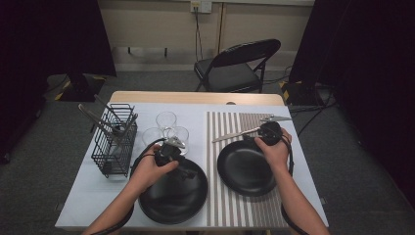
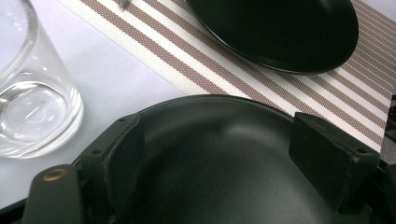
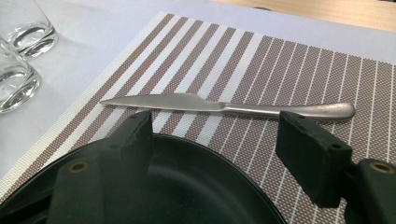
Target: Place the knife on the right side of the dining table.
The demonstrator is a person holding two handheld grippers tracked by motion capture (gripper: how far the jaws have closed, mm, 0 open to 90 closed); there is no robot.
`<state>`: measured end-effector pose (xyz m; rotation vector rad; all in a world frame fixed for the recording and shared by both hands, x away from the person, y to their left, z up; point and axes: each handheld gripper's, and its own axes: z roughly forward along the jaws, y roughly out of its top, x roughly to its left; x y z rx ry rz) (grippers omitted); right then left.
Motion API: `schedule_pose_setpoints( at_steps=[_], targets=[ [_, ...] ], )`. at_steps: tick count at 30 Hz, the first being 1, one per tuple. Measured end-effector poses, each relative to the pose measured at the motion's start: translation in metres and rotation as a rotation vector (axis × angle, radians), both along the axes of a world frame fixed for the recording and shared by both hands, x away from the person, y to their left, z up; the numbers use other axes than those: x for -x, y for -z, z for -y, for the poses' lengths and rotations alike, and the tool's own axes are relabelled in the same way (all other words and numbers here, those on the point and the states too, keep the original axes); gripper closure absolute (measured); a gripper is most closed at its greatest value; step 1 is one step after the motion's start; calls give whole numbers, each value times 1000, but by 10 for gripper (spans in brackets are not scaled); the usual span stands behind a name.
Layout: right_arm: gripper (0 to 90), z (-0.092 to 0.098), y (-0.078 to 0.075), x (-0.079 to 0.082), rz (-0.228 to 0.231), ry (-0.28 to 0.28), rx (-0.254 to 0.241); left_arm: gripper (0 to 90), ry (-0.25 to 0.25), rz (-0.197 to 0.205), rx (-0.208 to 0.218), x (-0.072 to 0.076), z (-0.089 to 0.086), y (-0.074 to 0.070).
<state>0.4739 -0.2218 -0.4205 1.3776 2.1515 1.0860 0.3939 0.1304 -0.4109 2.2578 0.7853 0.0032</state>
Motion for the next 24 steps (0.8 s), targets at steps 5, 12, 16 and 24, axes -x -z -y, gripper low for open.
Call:
schedule_pose_setpoints(
  at_steps=[5,12,16,24],
  targets=[
    [273,1,0,-3,-2,8,-4,181,-4,-2,-1,2,-5,0],
    [275,3,2,-9,-8,21,-18,181,3,-1,0,8,-12,0],
    [276,3,4,-13,-8,19,9,181,2,-7,-6,11,-16,3],
    [278,1,7,-16,-17,6,12,181,12,-8,3,16,-23,7]
  ],
)
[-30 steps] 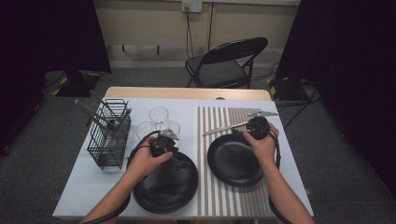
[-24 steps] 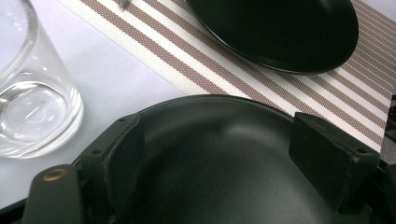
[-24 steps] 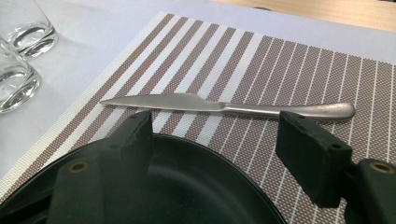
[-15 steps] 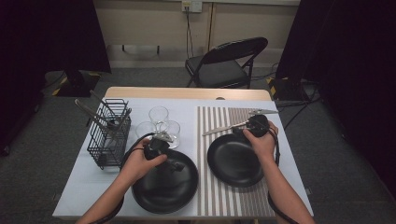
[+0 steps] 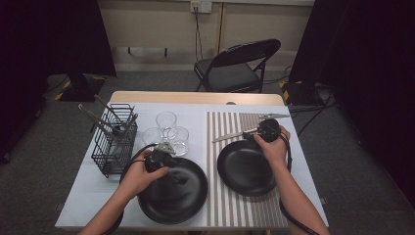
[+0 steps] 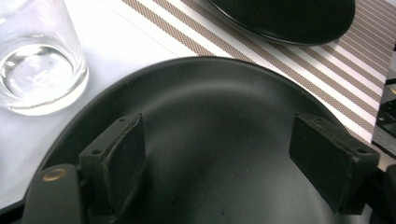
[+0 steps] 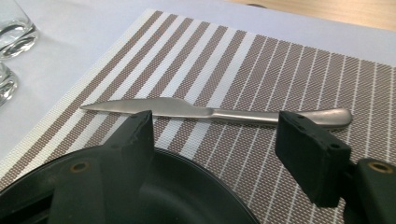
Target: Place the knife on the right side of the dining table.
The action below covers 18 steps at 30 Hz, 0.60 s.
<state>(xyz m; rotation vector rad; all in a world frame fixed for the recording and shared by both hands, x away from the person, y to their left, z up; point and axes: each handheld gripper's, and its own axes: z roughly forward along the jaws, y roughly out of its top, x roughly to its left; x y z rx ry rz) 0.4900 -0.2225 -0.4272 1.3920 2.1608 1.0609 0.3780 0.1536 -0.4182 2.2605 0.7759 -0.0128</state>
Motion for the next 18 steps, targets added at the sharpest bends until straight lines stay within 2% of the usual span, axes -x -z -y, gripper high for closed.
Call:
schedule_pose_setpoints(
  at_steps=[3,6,7,8,9,13,17,18],
  targets=[
    [287,0,1,-3,3,-8,9,180,-11,4,11,3,-3,1],
    [291,1,1,-6,3,-4,6,180,-11,8,-2,5,-7,2],
    [291,1,2,-7,1,-5,3,180,-15,1,5,6,-7,3],
    [290,1,2,-8,2,-1,3,180,2,2,-4,6,-8,3],
    [288,1,2,-9,2,0,4,180,-16,5,8,7,-8,4],
    [293,0,2,-13,1,6,11,180,-11,3,0,8,-10,4],
    [293,2,1,-17,0,14,4,180,-19,4,4,11,-11,3],
    [292,2,1,-18,0,22,-14,180,-27,5,12,12,-11,3]
  ],
)
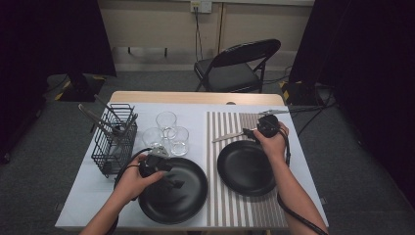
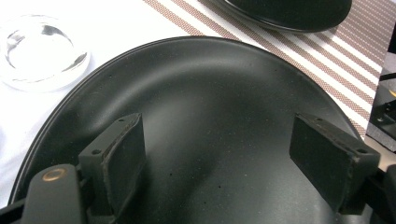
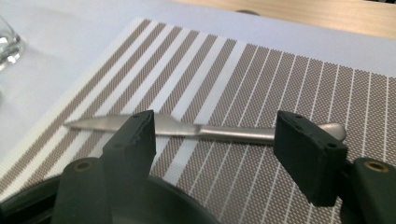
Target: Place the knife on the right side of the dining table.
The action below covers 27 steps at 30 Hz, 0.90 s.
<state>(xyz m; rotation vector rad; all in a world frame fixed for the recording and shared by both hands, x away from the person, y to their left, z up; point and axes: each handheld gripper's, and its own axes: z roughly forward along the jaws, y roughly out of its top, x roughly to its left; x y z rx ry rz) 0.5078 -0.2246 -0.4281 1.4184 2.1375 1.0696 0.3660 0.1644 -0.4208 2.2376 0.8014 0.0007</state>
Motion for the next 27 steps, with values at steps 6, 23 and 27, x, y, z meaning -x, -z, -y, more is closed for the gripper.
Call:
schedule_pose_setpoints(
  at_steps=[6,23,27],
  targets=[
    [302,2,-1,-5,6,23,-5,179,1,-2,5,2,-1,0],
    [453,8,11,-25,-33,72,27,179,13,2,7,4,2,-3],
    [486,7,14,-30,-38,75,41,179,8,0,2,4,0,-2]
  ],
)
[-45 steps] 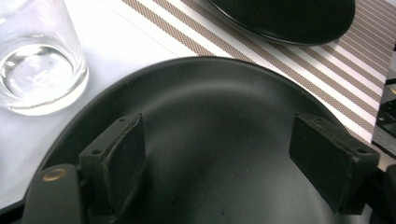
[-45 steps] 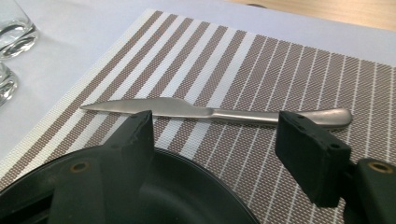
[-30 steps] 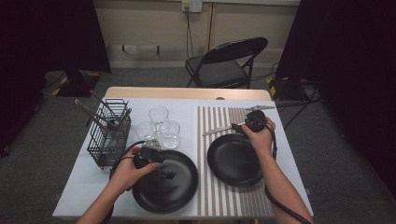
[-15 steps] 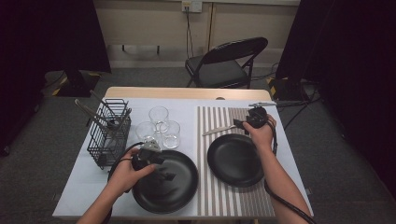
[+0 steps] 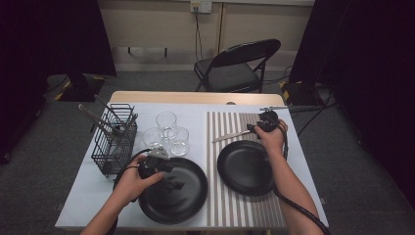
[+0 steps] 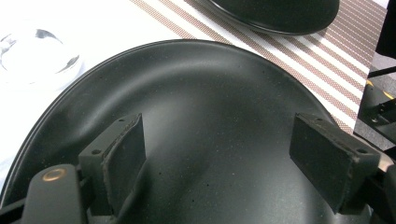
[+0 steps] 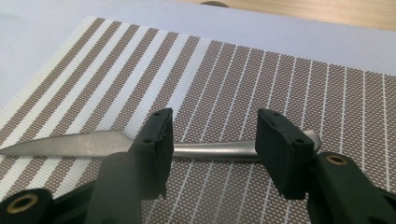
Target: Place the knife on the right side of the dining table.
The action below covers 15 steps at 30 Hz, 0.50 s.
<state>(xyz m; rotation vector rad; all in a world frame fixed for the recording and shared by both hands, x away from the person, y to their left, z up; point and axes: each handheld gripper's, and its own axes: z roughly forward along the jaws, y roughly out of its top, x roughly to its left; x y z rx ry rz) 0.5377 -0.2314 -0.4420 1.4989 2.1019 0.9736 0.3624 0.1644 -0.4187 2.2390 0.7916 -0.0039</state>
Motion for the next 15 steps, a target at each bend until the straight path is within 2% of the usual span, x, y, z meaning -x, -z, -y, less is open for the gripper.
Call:
schedule_pose_setpoints(
  at_steps=[4,10,15],
  targets=[
    [516,-1,1,-5,-13,8,14,180,-4,-11,1,0,-2,0],
    [566,-2,6,-13,-26,-3,62,180,-8,-8,13,-1,-4,0],
    [579,-4,11,-17,-40,-9,55,179,-8,-9,13,-2,-4,0]
  ],
)
